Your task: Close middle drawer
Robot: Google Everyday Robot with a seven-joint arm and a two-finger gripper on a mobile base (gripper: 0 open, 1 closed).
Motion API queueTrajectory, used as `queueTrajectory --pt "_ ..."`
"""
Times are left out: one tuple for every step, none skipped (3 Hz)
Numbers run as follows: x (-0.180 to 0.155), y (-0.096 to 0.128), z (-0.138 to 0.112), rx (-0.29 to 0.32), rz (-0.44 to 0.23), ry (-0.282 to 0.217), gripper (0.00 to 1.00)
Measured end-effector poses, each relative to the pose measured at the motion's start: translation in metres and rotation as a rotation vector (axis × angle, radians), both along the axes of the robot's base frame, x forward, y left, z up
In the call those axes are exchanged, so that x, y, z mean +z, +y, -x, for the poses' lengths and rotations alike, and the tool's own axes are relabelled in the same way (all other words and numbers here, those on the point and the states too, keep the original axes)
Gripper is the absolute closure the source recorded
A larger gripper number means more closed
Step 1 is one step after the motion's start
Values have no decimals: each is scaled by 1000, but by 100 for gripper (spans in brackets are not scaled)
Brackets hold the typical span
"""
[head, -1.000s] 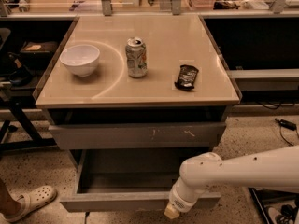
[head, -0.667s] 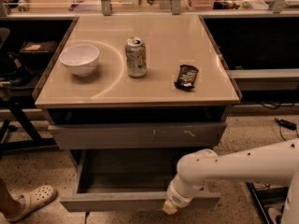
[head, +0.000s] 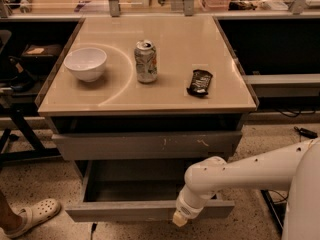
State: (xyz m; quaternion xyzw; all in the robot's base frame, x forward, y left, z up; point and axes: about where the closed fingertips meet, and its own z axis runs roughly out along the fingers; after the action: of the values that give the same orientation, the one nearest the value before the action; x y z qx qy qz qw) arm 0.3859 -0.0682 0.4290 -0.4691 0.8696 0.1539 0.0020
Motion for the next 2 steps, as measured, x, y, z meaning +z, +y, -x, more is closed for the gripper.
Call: queueTrajectory --pt "0 0 0 0 0 0 36" --pt "0 0 0 0 0 0 13"
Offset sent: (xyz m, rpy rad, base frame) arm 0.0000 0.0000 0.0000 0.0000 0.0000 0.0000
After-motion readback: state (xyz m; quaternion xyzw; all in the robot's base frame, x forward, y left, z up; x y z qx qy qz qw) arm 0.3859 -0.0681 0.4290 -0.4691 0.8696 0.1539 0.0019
